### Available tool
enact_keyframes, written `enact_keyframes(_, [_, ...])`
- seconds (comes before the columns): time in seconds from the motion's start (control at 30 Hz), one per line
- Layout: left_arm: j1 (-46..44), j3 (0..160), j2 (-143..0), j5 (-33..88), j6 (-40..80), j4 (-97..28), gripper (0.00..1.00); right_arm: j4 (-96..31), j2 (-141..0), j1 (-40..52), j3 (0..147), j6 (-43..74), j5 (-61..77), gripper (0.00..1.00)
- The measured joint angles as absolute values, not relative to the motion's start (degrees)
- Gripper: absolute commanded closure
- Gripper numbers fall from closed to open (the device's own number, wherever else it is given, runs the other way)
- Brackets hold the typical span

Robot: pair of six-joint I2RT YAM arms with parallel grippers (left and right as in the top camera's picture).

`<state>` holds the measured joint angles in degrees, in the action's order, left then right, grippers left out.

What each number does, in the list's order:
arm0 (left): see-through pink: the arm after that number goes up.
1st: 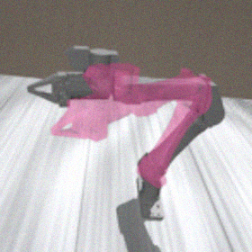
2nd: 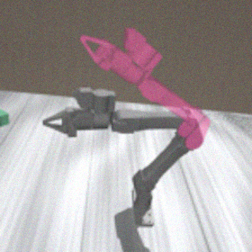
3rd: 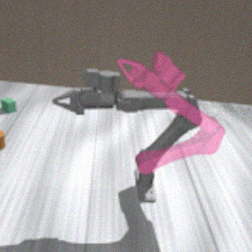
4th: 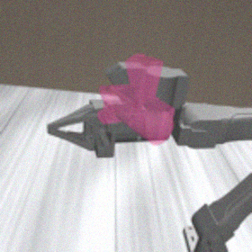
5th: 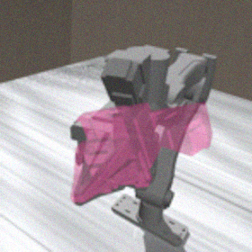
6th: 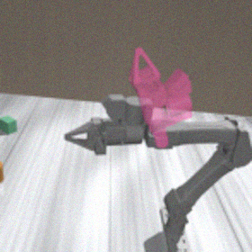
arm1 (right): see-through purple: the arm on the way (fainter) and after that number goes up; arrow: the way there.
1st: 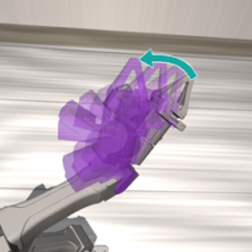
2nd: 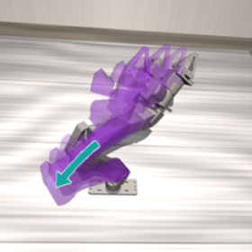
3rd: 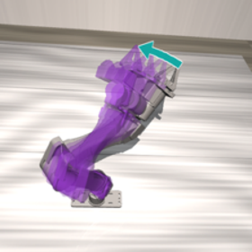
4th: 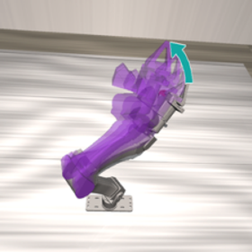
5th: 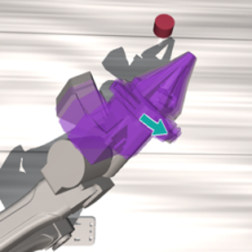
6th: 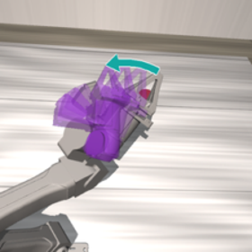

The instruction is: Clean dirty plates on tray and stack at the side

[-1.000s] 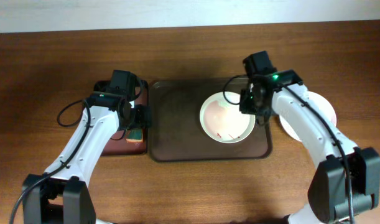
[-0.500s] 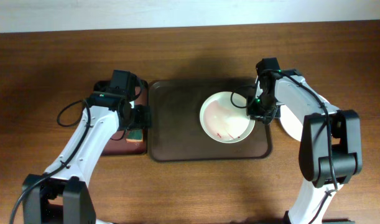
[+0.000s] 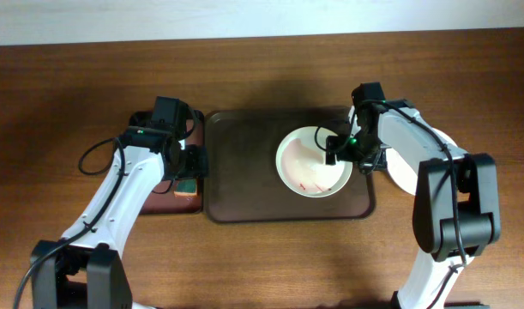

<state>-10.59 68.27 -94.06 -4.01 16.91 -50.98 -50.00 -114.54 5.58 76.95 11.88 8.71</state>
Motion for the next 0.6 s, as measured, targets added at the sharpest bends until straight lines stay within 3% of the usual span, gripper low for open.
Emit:
enact_keyframes(0.03, [-10.6,68.3,-94.1,-4.0,16.9,-51.0,0.11,-50.0,-114.5,5.6,76.9,11.9,8.8,0.09])
enact_keyframes(0.07, [-10.6,68.3,-94.1,-4.0,16.9,-51.0,0.11,-50.0,-114.5,5.6,76.9,11.9,8.8,0.43])
enact_keyframes(0.1, [-10.6,68.3,-94.1,-4.0,16.9,-51.1,0.11,-50.0,-114.5,5.5,76.9,11.7,8.7,0.71])
enact_keyframes(0.17, [-10.6,68.3,-94.1,-4.0,16.9,-51.2,0.11,-50.0,-114.6,5.5,76.4,12.1,8.5,0.85])
enact_keyframes(0.27, [-10.6,68.3,-94.1,-4.0,16.9,-51.2,0.11,-50.1,-114.7,5.4,76.2,12.7,8.6,0.96])
enact_keyframes(0.6, [-10.6,68.3,-94.1,-4.0,16.9,-51.2,0.11,-51.6,-112.8,5.2,76.2,13.1,10.0,0.96])
